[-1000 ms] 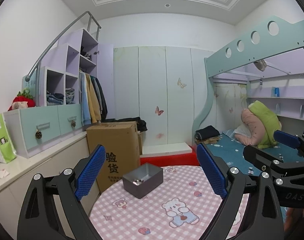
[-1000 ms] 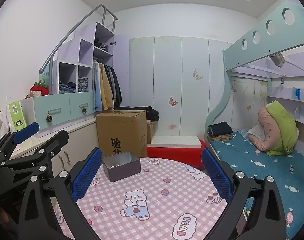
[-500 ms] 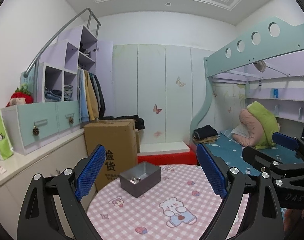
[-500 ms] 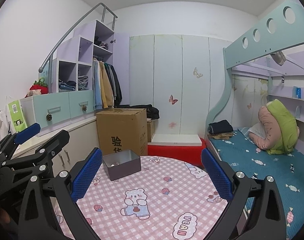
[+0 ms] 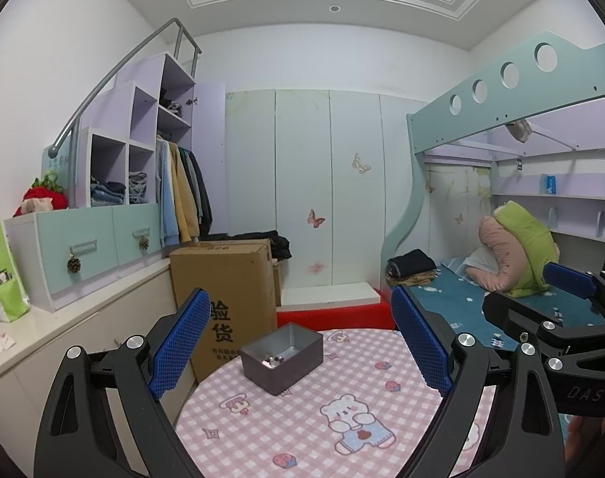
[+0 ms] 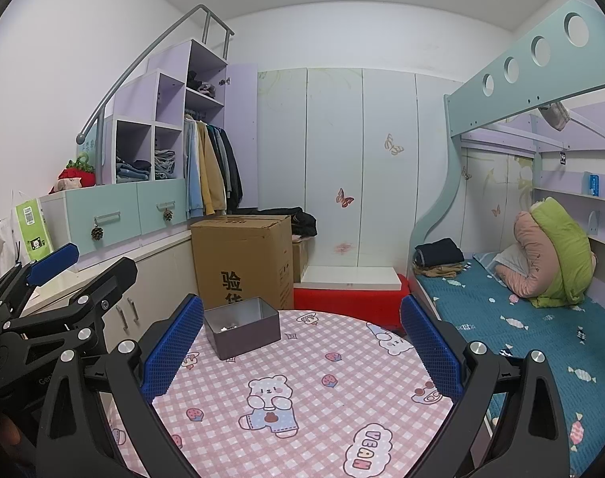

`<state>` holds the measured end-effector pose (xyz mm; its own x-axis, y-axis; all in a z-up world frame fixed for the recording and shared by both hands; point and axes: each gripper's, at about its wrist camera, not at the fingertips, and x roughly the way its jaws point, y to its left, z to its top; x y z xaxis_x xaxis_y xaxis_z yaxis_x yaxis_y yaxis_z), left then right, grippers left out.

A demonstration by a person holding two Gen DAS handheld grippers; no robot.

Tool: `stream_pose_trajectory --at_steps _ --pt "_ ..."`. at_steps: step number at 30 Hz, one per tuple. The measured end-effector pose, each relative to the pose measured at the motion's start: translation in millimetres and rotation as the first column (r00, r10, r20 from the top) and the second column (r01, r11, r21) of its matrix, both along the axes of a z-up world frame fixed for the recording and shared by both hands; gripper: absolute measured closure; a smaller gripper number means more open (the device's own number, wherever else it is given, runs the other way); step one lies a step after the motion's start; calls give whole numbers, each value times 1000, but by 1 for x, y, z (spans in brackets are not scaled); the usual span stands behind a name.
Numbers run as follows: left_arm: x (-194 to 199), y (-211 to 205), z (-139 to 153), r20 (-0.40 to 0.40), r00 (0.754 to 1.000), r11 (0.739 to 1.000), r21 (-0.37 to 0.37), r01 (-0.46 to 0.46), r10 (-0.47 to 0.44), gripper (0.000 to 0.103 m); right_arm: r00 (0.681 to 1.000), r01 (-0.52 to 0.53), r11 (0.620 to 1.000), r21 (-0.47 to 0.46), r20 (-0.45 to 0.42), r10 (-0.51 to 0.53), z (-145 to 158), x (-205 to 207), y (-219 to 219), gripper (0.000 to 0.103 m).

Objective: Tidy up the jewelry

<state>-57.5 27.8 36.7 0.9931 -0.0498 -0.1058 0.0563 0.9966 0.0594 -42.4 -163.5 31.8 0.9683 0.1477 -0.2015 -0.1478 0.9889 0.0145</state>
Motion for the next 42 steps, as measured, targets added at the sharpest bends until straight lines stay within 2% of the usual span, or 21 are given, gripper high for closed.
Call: stream_pose_trajectory --at_steps 42 --pt "3 0 -3 -10 1000 1000 -2 -1 1 14 1000 5 1000 4 -14 -5 -6 1 1 6"
